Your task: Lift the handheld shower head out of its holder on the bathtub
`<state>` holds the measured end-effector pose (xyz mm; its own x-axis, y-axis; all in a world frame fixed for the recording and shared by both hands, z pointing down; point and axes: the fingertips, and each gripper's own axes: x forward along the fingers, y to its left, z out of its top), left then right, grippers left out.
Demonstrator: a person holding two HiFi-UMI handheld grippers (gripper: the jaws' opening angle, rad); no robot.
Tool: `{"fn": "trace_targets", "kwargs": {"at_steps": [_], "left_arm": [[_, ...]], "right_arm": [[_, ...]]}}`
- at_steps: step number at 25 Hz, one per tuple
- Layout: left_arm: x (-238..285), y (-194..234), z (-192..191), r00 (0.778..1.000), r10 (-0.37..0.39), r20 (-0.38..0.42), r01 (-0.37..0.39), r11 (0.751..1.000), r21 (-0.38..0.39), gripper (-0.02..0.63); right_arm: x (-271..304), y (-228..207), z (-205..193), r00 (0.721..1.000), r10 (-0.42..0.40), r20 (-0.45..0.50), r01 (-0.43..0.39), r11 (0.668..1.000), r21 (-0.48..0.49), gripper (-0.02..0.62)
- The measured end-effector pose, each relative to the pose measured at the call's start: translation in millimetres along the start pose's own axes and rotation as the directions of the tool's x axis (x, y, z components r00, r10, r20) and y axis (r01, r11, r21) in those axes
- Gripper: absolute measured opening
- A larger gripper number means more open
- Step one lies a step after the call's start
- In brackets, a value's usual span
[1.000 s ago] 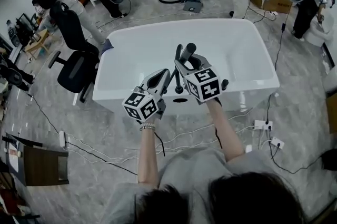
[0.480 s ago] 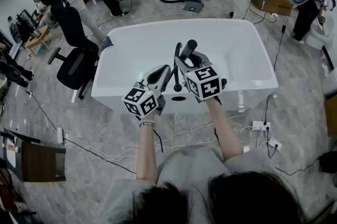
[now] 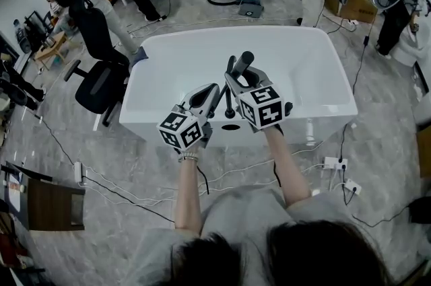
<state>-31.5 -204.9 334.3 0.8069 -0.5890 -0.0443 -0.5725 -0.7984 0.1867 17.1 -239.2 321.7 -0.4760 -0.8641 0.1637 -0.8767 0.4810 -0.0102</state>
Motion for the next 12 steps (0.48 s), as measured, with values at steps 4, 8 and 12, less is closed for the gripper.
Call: {"fn": "trace_targets", "kwargs": {"at_steps": [4, 8, 12], "left_arm": [[0.4, -1.2, 0.7, 1.000, -0.007, 0.000, 0.007, 1.000, 0.000, 0.005], [-0.2, -1.5, 1.4, 1.000, -0.012, 0.002, 0.012, 1.000, 0.001, 0.005], [-1.3, -3.5, 0.9, 1.000, -0.014, 0.004, 0.014, 1.000, 0.004, 0.005]], "right_arm": [[0.1, 1.1, 1.2, 1.000, 0.001, 0.002, -0.001, 1.000, 0.001, 0.132], [0.7, 2.2, 2.0, 1.000, -0.001, 0.005, 0.001, 1.000, 0.005, 0.132], [-1.5, 4.0, 1.2, 1.000, 0.000, 0.009, 0.000, 1.000, 0.005, 0.132]]}}
